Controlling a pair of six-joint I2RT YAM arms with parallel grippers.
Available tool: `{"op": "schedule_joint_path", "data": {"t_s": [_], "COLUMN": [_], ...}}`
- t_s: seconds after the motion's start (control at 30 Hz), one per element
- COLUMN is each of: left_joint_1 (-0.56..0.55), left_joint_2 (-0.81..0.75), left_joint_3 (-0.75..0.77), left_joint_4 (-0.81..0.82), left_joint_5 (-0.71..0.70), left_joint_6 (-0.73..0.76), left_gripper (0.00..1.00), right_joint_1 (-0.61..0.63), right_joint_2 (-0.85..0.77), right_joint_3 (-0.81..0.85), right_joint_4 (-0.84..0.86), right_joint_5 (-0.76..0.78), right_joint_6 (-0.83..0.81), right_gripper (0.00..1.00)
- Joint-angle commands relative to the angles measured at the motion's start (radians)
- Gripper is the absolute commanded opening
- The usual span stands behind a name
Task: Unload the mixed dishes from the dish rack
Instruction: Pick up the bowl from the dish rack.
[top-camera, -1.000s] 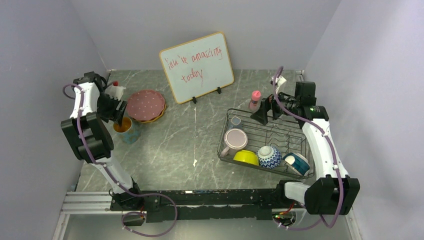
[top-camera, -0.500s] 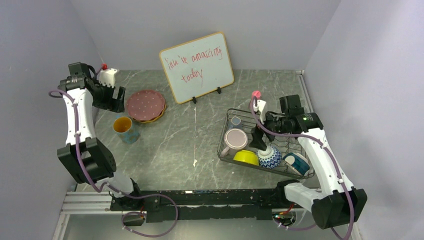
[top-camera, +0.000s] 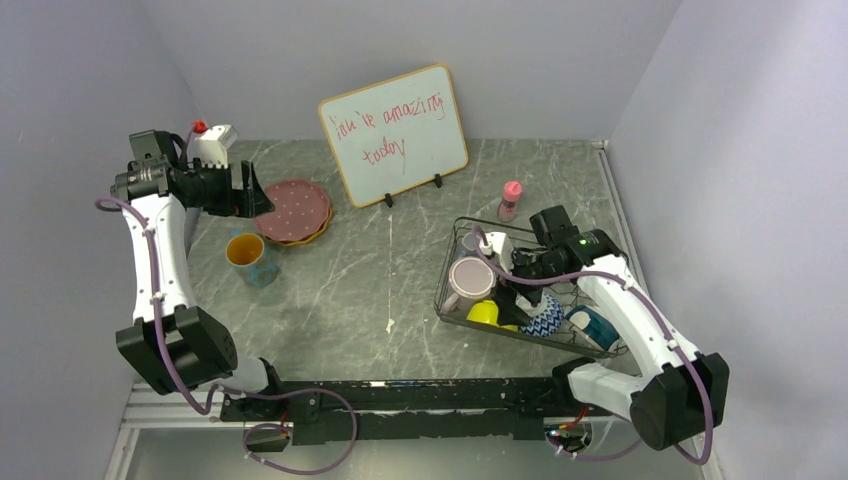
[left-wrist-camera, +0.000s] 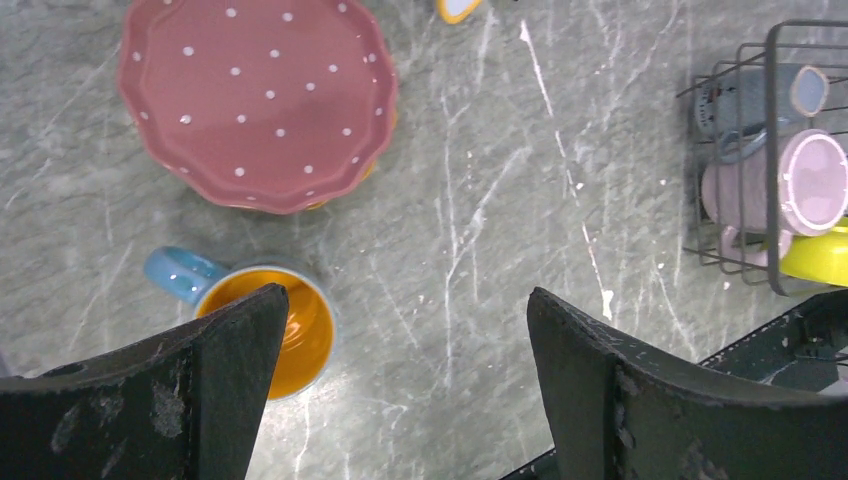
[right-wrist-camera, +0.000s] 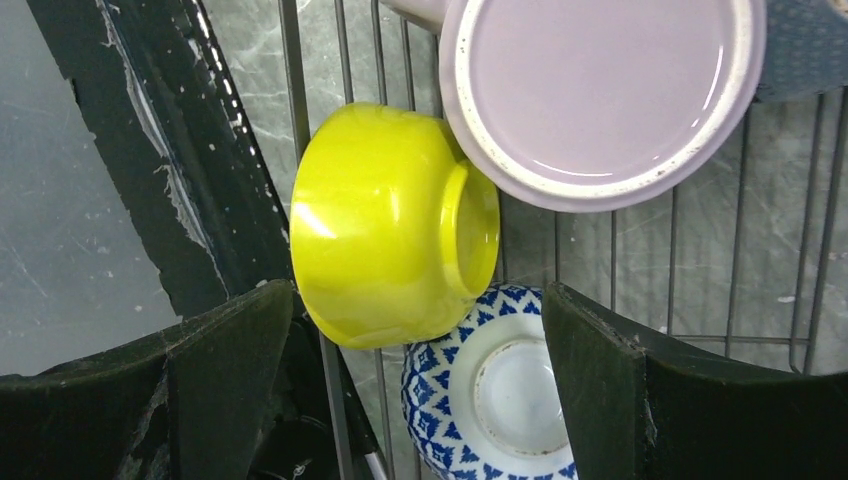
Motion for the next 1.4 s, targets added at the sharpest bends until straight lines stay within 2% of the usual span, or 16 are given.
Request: {"op": "schedule_joint_path", "data": {"t_s": [0.0, 0.5, 0.87, 1.1, 1.27, 1.37], "left_joint_1": [0.004, 0.004, 0.004, 0.004, 0.004, 0.004], "left_joint_2": [-0.049, -0.068, -0.068, -0.072, -0.070, -0.070], "left_joint_3": [-0.018, -0.045, -0.064, -0.059, -0.058, -0.058], "left_joint_4": [0.037, 0.031, 0.039, 0.041, 0.041, 0.044], "left_joint_5": [0.094, 0.103, 0.095, 0.095, 0.098, 0.095], "left_joint_6": [-0.041, -0.025, -0.025, -0.031, -0.032, -0.036], "left_gripper": [0.94, 0.94, 0.94, 0.94, 0.94, 0.94], "right_joint_1": [0.013, 0.019, 0.019, 0.018, 0.018, 0.018], "right_joint_2": [0.029, 0.153, 0.169, 0.170, 0.181, 0.186], "right_joint_3": [0.000, 0.011, 0.029, 0.012, 0.020, 0.031], "right_joint_4": [0.012, 0.007, -0.061, -0.036, -0.032, -0.042], "right_joint_5": [0.010, -0.023, -0.087, -0.069, -0.062, -0.065], "right_joint_6": [-0.045, -0.126, -0.186, -0.177, -0.170, -0.172], "right_gripper": [0.99, 0.97, 0.99, 0.99, 0.91, 0.82]}}
